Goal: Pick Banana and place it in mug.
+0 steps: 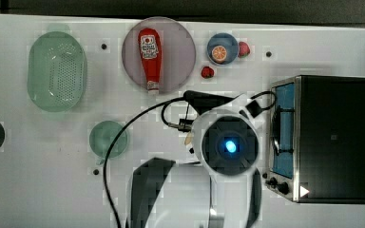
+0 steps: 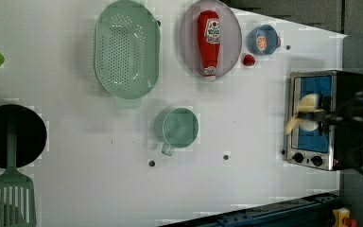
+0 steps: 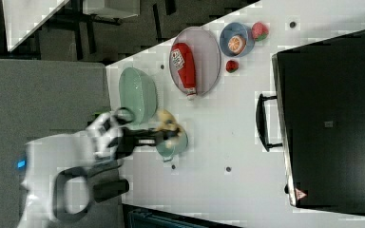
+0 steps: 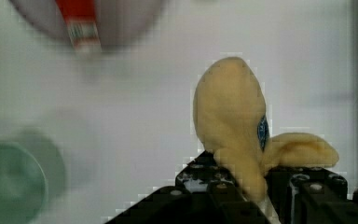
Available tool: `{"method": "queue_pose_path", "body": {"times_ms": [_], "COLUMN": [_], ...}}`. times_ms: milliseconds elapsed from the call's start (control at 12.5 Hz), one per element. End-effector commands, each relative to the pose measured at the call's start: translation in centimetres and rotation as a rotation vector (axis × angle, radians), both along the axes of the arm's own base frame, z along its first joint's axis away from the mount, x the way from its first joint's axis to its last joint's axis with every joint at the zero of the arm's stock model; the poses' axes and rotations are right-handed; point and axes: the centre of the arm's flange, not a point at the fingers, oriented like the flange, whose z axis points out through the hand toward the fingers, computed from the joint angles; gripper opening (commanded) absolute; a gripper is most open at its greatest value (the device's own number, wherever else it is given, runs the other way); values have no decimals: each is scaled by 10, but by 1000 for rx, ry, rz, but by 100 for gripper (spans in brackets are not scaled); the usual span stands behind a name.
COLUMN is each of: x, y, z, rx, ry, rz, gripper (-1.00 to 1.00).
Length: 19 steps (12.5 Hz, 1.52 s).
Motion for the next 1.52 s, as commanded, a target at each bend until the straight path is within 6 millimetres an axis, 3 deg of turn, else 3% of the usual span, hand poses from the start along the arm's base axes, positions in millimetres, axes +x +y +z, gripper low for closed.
{"method": "queue_pose_path", "body": {"times_ms": [80, 320, 640, 880, 1040, 1280, 1520], "x": [-9, -23, -39, -44, -39, -26, -12], "y": [24, 63, 140, 197, 237, 263, 271], "z": [29, 68, 55, 25, -9, -57, -108], "rx": [10, -7, 13, 22, 19, 49, 78], "ry": [44, 27, 107, 170, 172, 184, 208], "rz": [46, 65, -89, -195, -265, -307, -339], "gripper": [-49, -49, -49, -49, -49, -49, -49]}}
